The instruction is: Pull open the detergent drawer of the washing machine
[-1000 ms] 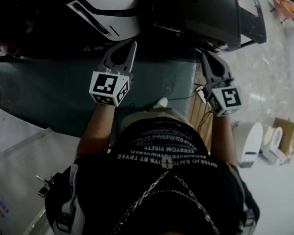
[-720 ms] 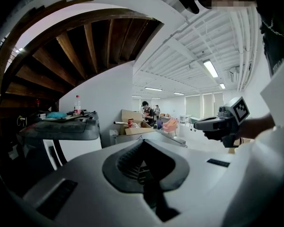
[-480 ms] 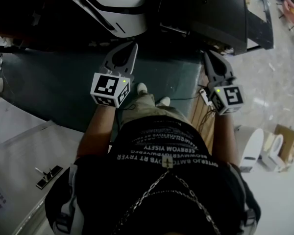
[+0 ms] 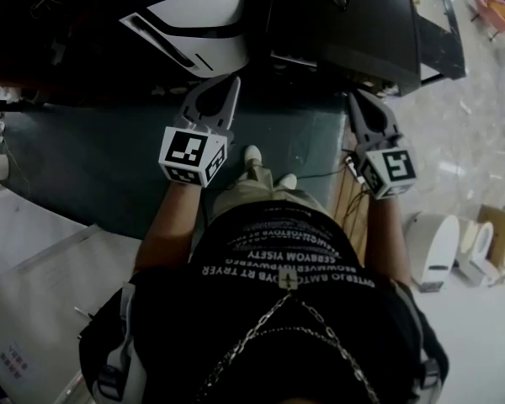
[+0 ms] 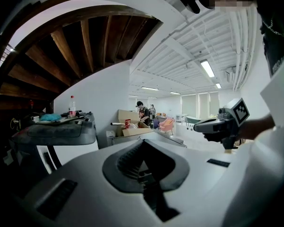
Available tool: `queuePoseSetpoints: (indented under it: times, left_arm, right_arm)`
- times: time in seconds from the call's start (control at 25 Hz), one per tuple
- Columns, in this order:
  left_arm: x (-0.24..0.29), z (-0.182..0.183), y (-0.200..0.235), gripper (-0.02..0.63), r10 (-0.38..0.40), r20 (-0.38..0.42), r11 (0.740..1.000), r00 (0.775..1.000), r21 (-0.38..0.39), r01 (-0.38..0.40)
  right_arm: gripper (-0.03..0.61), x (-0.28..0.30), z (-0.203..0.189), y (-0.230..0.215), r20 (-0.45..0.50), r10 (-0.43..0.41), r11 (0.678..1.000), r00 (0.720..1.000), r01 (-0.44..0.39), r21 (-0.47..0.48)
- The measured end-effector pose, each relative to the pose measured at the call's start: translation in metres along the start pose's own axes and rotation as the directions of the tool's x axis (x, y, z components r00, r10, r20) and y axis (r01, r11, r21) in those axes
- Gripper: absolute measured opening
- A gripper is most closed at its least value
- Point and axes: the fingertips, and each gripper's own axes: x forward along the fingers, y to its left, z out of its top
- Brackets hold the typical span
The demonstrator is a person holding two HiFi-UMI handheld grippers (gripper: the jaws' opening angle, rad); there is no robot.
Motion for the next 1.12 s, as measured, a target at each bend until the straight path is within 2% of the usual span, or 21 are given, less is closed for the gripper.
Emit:
queuePoseSetpoints:
  times: [1.12]
  left_arm:
    - [0.066, 0.009, 0.112, 0.003, -0.121, 0.021, 0.993, 0.992, 0.015, 0.121]
  right_arm:
    - [0.003, 0.111, 0.020, -0.009, -0.019, -0.133, 0.991, 0.991, 0.133, 0.011]
